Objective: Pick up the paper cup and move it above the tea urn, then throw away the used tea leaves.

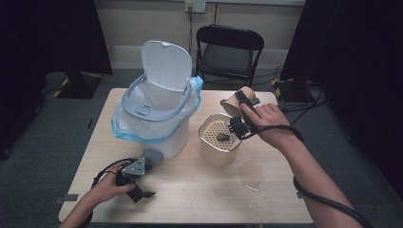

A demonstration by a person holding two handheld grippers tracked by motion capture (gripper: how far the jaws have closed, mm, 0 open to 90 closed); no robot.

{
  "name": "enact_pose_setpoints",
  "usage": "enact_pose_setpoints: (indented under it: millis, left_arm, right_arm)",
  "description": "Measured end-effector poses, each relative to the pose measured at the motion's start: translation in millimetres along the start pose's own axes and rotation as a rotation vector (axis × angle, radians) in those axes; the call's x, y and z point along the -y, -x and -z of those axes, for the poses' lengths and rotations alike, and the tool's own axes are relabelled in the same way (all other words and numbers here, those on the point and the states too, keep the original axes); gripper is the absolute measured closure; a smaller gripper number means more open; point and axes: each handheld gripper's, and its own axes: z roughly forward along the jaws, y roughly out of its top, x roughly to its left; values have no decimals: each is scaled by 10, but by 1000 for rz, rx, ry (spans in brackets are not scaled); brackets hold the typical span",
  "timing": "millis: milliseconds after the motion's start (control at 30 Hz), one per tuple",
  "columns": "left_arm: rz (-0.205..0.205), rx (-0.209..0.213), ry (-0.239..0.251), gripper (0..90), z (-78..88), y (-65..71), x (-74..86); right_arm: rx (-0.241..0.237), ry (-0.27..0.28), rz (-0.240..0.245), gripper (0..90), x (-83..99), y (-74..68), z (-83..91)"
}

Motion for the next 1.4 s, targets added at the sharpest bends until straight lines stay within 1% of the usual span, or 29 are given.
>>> enact_pose_setpoints:
  millis: [67,100,200,233,267,300,367,400,433,467,500,533,567,600,633,667,700,733,767,800,833,867,900,933,967,1000,1233,1300,1400]
  left_arm:
    - [0,0,1,0,0,0,0]
    - [1,-1,3,0,-1,1,1]
    - [0,2,7,0,-3,2,5]
    - [0,2,7,0,-3,2,5]
    - [0,2,9,0,-4,2,6]
    - [0,2,9,0,-4,2,6]
    - [0,2,9,0,-3,1,6]
    - [0,2,9,0,-3,1,6]
    - [0,2,9,0,-4,2,6]
    - [0,2,9,0,-4,2,6]
    - [1,2,9,0,-4,2,6]
    - [0,1,9,0,-4,2,6]
    - [1,1,9,0,-4,3,6]
    - [1,1,9,0,-4,3,6]
    - [1,1,9,0,-4,2,6]
    - [1,2,9,0,-4,2,6]
    - [1,2,9,0,-4,2,6]
    - [0,4,9,0,-3,-1,6]
    - [0,4,9,0,-3,-1,6]
    - [-1,5,9,0,-3,-2,6]
    - [-1,5,9,0,-3,-2,6]
    - [-5,1,9,0,-1,-5,5]
    - [-5,1,9,0,-1,-5,5]
    - [-5,1,9,0,-1,-5,5]
    - [-5,1,9,0,-1,-5,5]
    - [-5,1,9,0,-2,-4,5]
    - [-1,4,9,0,-4,-1,6]
    - [-2,4,9,0,-4,-2,6]
    - [-1,4,10,0,-4,-1,6]
  right_arm:
    - [-39,11,-48,393,26,17,-14]
    - [-85,24,-116,392,52,44,-24]
    - [-157,52,-243,390,99,101,-51]
    - [-157,52,-243,390,99,101,-51]
    - [-174,69,-304,389,125,134,-58]
    - [-174,69,-304,389,125,134,-58]
    - [-206,81,-378,389,125,157,-59]
    - [-206,81,-378,389,125,157,-59]
    - [-227,91,-402,388,125,167,-66]
    - [-269,103,-465,388,121,179,-87]
    - [-269,103,-465,388,121,179,-87]
    - [-307,127,-544,387,128,195,-107]
    - [-307,127,-544,387,128,195,-107]
    - [-325,140,-581,387,136,205,-120]
    - [-357,165,-679,387,166,244,-141]
    - [-382,176,-740,387,178,261,-152]
    - [-382,176,-740,387,178,261,-152]
    - [-411,210,-829,385,209,314,-173]
    - [-411,210,-829,385,209,314,-173]
    - [-444,240,-913,384,239,360,-183]
    - [-444,240,-913,384,239,360,-183]
    - [-483,271,-990,384,263,418,-195]
    - [-483,271,-990,384,263,418,-195]
    - [-494,294,-1053,384,270,491,-192]
    - [-494,294,-1053,384,270,491,-192]
    - [-519,321,-1120,382,268,579,-192]
    - [-600,408,-1243,380,218,830,-205]
    - [-639,434,-1302,379,195,908,-219]
    - [-653,481,-1361,377,175,1013,-225]
